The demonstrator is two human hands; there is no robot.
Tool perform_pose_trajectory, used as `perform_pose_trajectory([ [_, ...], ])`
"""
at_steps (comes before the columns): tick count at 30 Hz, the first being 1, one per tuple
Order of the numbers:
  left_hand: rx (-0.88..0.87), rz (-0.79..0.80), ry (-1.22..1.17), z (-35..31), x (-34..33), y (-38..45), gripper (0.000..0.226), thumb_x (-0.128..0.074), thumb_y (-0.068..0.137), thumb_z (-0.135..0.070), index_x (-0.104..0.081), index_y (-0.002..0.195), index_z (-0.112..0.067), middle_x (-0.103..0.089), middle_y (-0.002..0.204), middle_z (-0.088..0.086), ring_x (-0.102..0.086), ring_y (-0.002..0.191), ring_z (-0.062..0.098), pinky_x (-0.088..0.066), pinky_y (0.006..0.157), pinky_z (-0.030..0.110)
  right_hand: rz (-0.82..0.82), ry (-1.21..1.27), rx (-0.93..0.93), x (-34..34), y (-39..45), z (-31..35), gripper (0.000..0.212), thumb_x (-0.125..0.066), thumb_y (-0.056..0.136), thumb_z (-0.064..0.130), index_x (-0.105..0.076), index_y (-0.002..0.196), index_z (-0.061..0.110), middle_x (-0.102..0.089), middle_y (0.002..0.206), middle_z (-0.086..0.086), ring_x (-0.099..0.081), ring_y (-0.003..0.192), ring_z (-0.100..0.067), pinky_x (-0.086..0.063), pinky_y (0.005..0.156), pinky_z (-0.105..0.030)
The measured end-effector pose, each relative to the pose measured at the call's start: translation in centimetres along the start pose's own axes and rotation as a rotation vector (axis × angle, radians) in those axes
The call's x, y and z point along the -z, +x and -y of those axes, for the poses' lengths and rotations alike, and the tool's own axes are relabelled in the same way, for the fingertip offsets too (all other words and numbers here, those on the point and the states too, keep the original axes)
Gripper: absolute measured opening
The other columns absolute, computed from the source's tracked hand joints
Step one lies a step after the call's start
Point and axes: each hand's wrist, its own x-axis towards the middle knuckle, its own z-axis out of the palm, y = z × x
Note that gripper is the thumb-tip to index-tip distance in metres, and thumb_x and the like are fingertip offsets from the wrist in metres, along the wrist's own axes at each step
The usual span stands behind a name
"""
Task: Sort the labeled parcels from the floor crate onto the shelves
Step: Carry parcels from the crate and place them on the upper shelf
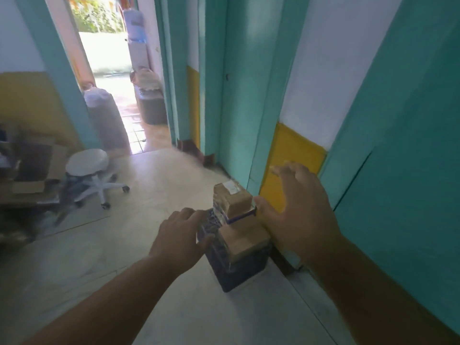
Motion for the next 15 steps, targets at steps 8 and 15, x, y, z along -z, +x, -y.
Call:
perform_pose_trajectory([
  [8,-0.075,0.129,-0.064,3.8,-5.6,20.5,0.049,-0.059,0.092,-0.049,-0.045,0.138,-0.037,-0.050,0.140,-0.008,-0.045,0.127,0.017,-0.038,0.103,0.036,-0.012,-0.034,-0.088,-9.7,16.0,-5.4,0.060,-0.061,0.091,0.050,-0.047,0.141,0.020,-0.045,0.148,-0.010,-0.040,0.137,-0.027,-0.038,0.110,-0.047],
  [15,-0.140,0.166,0.002,10.5,-5.9,35.9,0.052,-0.058,0.092,-0.050,-0.045,0.140,-0.036,-0.051,0.140,-0.006,-0.046,0.130,0.020,-0.040,0.106,0.039,-0.016,-0.035,-0.149,-18.0,30.7,-6.4,0.059,-0.059,0.092,0.051,-0.049,0.140,0.018,-0.048,0.146,-0.010,-0.044,0.134,-0.025,-0.040,0.108,-0.040],
])
